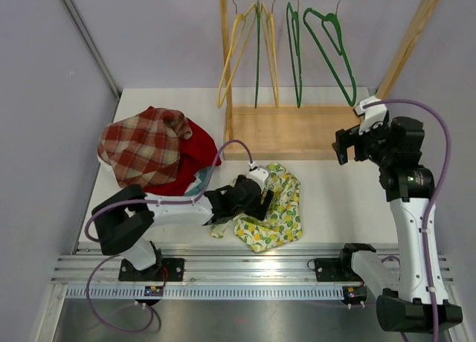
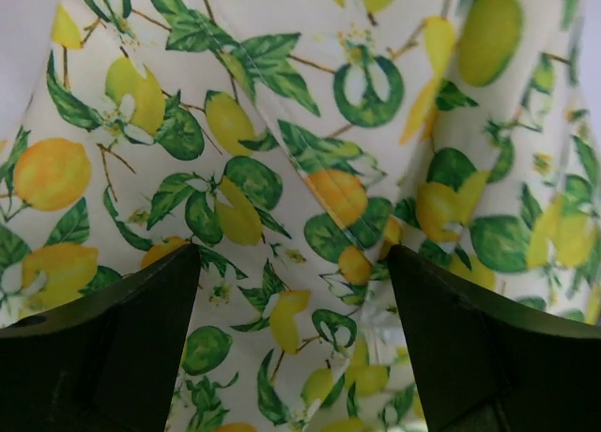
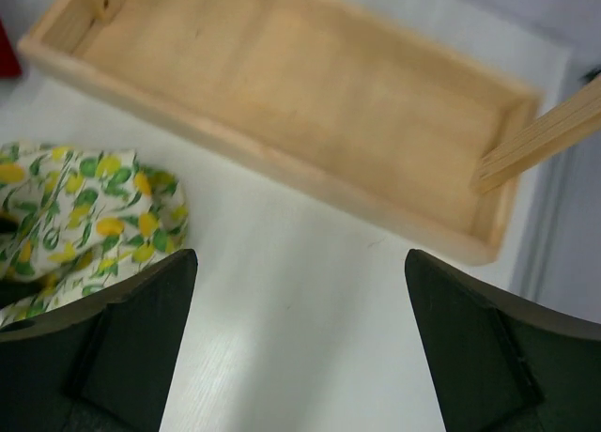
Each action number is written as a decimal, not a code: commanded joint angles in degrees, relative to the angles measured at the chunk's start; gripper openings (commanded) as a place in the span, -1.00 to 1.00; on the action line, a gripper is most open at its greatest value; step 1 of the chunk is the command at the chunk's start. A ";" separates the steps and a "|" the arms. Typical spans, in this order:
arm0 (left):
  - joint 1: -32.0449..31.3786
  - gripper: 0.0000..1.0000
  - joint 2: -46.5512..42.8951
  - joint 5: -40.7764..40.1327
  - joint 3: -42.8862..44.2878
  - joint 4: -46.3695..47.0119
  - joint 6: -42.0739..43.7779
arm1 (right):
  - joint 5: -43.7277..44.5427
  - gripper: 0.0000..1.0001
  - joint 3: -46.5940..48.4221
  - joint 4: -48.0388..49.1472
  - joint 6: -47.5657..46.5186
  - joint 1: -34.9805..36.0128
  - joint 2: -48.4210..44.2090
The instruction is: Remove the skirt from the hanger
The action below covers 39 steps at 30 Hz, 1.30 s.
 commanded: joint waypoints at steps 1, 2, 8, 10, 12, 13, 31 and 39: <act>-0.50 0.38 5.24 -5.60 3.65 3.14 -1.12 | -8.19 0.99 -9.84 4.52 0.58 -0.24 -1.70; -0.32 -0.25 5.60 -6.56 3.57 3.41 -0.58 | -9.00 0.99 -11.42 5.92 1.01 -0.33 -2.40; -0.85 -1.00 -5.44 -9.37 1.19 3.77 5.83 | -13.84 0.99 -18.90 9.71 3.82 -0.51 -3.99; -1.37 -1.00 -10.72 -11.04 1.54 0.27 8.89 | -13.58 0.99 -19.00 9.98 5.05 -0.77 -3.82; -1.38 -1.00 -18.90 -13.59 3.29 -2.56 11.62 | -13.22 0.99 -19.08 10.15 5.93 -1.03 -3.99; -1.38 -1.00 -21.79 -14.99 4.09 -7.44 12.33 | -13.14 0.99 -19.17 10.15 6.02 -1.12 -4.08; 3.01 -1.00 -42.04 -48.57 25.62 -8.74 48.79 | -9.97 0.99 -19.87 10.15 6.29 -2.09 -5.05; 29.95 -1.00 -31.25 -39.10 39.57 -6.95 47.44 | -10.14 0.99 -19.96 10.06 6.90 -3.32 -5.40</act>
